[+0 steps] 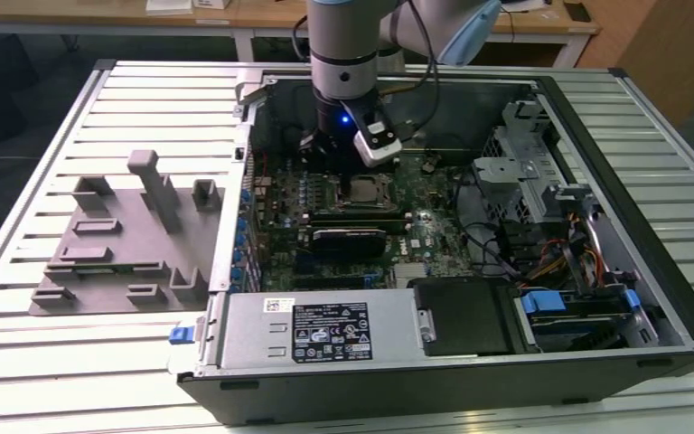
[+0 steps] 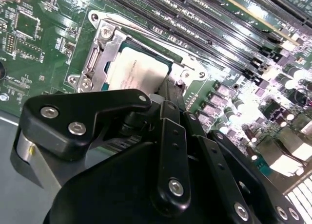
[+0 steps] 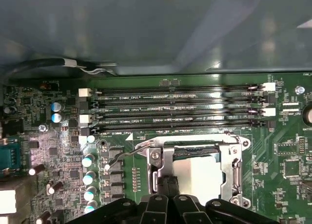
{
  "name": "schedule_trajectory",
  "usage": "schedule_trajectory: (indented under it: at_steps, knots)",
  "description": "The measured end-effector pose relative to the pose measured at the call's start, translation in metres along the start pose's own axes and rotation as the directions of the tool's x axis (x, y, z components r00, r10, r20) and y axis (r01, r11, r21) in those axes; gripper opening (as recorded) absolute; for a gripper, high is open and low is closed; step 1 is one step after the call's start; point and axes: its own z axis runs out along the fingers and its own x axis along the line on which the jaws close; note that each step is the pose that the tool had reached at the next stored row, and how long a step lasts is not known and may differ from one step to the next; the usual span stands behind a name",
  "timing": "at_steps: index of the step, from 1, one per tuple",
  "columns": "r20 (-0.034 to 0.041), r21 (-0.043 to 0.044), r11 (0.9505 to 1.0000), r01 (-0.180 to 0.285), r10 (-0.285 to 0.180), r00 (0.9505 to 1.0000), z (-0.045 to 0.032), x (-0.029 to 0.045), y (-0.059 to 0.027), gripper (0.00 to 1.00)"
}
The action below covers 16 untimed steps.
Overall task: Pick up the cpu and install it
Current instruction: 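Close the cpu cover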
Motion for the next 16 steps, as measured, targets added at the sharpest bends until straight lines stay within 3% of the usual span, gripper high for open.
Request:
schedule_trajectory:
  at_steps: [8,16]
  knots:
    - [0.0000,0.0000,1.0000,0.001,-0.001,1.0000,-0.0009,0.0034,-0.0003,0.11]
    - [-0.0003,0.0003,1.0000,0.004,-0.004,1.0000,0.0044,0.0055,-0.0003,0.11]
